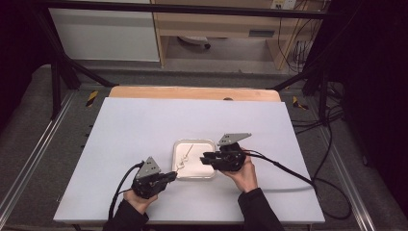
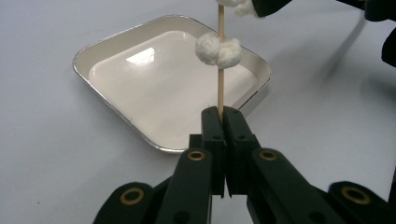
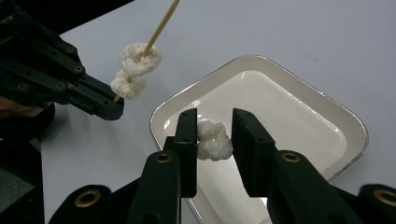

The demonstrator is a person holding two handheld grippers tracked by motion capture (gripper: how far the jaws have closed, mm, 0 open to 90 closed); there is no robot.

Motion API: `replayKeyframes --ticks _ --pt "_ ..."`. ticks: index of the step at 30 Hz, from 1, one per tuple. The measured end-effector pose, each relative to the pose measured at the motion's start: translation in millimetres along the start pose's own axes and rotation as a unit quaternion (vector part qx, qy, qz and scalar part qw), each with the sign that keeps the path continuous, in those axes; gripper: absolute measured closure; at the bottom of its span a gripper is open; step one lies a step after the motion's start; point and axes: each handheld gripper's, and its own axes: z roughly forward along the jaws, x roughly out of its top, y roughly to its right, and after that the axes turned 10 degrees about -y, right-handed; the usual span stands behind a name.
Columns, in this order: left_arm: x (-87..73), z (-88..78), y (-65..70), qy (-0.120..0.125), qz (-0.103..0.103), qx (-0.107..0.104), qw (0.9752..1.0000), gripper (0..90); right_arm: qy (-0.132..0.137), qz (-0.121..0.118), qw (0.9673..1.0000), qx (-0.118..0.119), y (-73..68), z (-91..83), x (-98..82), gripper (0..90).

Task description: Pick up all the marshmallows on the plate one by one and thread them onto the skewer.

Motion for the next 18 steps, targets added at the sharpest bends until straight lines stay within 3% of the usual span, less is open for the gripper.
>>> replayKeyframes --ticks 18 --pt "0.0 0.6 0.8 0.000 0.001 -0.001 1.0000 88.2 0.051 0.013 0.9985 0.013 2.0 -33.5 8.6 73.1"
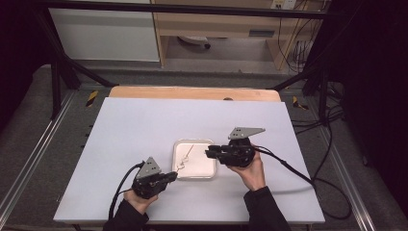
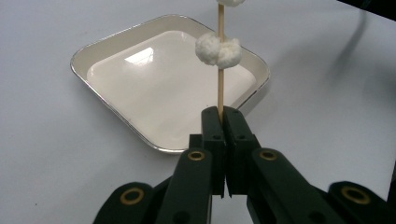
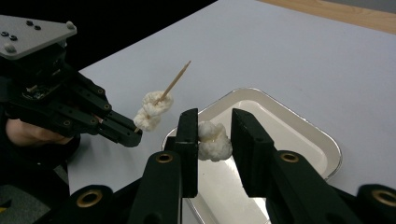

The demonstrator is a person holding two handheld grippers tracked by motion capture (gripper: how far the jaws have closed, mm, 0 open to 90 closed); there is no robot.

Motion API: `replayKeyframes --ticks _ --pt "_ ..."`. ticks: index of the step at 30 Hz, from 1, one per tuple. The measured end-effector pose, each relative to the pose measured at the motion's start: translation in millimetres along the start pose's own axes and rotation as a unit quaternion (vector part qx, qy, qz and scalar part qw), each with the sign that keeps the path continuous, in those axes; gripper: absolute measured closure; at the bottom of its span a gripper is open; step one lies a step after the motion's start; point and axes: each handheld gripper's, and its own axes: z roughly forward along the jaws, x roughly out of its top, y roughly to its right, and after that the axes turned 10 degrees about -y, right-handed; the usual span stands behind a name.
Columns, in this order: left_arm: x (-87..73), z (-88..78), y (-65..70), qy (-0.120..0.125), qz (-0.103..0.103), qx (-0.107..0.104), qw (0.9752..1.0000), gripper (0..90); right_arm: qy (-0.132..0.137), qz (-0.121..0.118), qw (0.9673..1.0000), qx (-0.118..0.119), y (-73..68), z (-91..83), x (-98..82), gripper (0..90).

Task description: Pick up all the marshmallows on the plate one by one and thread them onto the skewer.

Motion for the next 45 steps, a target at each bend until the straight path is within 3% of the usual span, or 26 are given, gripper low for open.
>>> replayKeyframes --ticks 17,29,45 --pt "0.1 0.6 1.4 0.001 0.002 -0.003 1.0000 88.2 0.038 0.011 0.9990 0.021 1.3 -9.0 15.8 73.7" --pt "0.4 0.6 2.1 0.000 0.004 -0.003 1.0000 88.3 0.052 0.024 0.9977 0.037 3.8 -2.1 25.1 73.9" --pt "0.5 -0.1 2.2 0.001 0.006 -0.003 1.0000 88.3 0.044 0.030 0.9969 0.059 2.8 17.2 31.0 73.9"
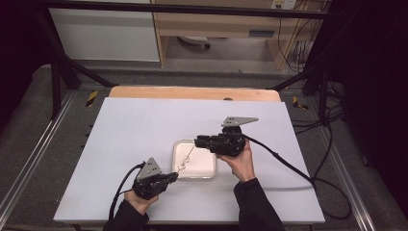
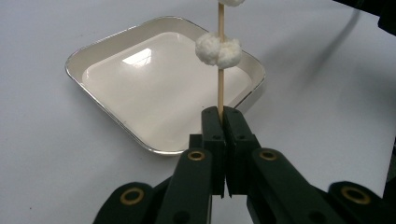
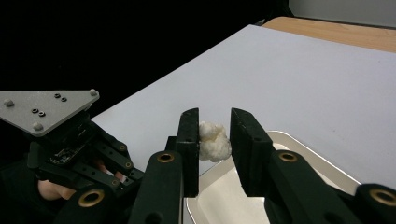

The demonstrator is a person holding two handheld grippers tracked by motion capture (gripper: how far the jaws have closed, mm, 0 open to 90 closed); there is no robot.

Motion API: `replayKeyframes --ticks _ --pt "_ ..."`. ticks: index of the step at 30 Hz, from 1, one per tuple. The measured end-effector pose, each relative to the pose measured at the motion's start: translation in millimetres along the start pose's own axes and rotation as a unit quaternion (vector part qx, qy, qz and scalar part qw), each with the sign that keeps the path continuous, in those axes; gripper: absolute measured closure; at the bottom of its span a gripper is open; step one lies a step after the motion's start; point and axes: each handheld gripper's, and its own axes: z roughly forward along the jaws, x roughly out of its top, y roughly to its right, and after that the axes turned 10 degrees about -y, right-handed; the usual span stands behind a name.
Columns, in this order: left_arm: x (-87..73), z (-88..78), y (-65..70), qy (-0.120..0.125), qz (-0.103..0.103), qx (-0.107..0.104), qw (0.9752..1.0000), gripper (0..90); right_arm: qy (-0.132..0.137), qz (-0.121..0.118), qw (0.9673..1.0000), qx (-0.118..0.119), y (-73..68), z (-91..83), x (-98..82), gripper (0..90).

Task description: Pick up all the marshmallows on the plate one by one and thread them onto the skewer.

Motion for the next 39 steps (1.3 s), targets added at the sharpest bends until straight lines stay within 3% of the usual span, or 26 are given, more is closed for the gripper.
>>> replayKeyframes --ticks 13,39 --pt "-0.8 1.0 0.2 -0.001 -0.003 0.001 1.0000 88.3 -0.003 0.012 0.9997 0.023 0.0 9.9 -4.1 74.8" --pt "-1.2 2.8 4.6 -0.008 0.017 0.015 0.9997 88.7 -0.004 0.021 0.9979 0.060 -3.4 19.3 -14.4 77.2"
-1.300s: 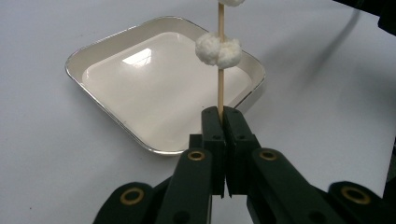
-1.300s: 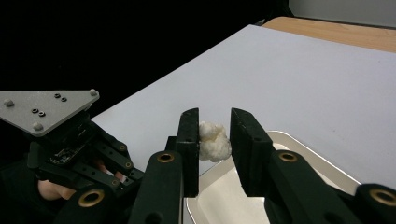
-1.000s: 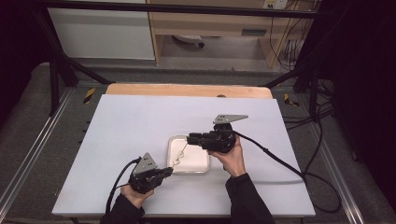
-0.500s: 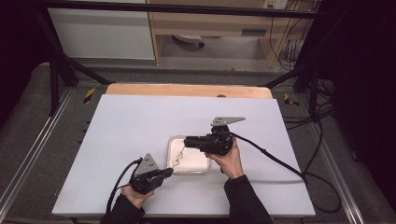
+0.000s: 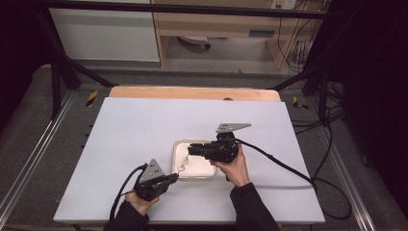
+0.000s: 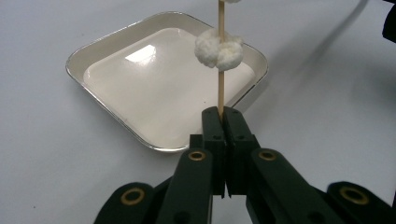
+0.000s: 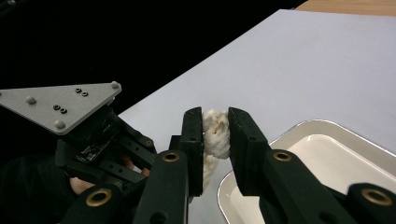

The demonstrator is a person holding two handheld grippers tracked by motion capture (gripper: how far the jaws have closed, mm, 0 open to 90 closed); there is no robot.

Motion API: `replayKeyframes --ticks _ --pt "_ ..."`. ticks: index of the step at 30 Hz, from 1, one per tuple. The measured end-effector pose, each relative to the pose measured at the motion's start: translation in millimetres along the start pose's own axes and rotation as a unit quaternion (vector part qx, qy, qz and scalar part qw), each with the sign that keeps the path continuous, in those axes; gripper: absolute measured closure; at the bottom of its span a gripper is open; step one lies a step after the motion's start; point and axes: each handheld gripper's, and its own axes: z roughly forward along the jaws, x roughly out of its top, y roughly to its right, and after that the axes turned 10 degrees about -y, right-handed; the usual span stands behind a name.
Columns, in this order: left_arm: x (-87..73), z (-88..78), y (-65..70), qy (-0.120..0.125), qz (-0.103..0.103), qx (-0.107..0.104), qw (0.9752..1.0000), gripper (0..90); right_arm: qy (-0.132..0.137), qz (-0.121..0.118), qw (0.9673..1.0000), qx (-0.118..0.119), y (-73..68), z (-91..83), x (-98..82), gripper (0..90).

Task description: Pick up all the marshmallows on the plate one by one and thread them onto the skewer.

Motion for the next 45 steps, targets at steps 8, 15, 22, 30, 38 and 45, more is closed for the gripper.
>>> replayKeyframes --ticks 8,15,22,30,38,45 --pt "0.3 1.5 0.9 -0.003 0.002 0.000 1.0000 88.7 0.001 0.010 0.9999 0.009 4.1 0.0 -7.5 77.4" --pt "2.1 -1.8 -0.7 0.018 -0.007 -0.008 0.9998 88.6 -0.015 -0.002 0.9998 0.009 2.4 13.7 -16.9 77.5" --pt "2.0 -1.1 -0.7 0.014 -0.007 -0.007 0.9998 88.6 -0.006 -0.003 1.0000 0.002 1.2 11.3 -16.0 70.6" --pt "0.3 -1.9 -4.4 0.013 -0.015 -0.007 0.9998 88.5 -0.005 -0.025 0.9982 -0.054 -4.4 -5.3 -13.6 51.5" --pt "0.2 -1.9 -6.2 0.009 -0.020 -0.010 0.9997 88.4 -0.028 -0.047 0.9931 -0.104 -6.0 -13.3 -21.1 29.0" --pt "0.3 -2.5 -8.4 0.008 -0.025 -0.013 0.9996 88.3 -0.036 -0.050 0.9865 -0.152 3.9 -24.3 -37.0 13.1"
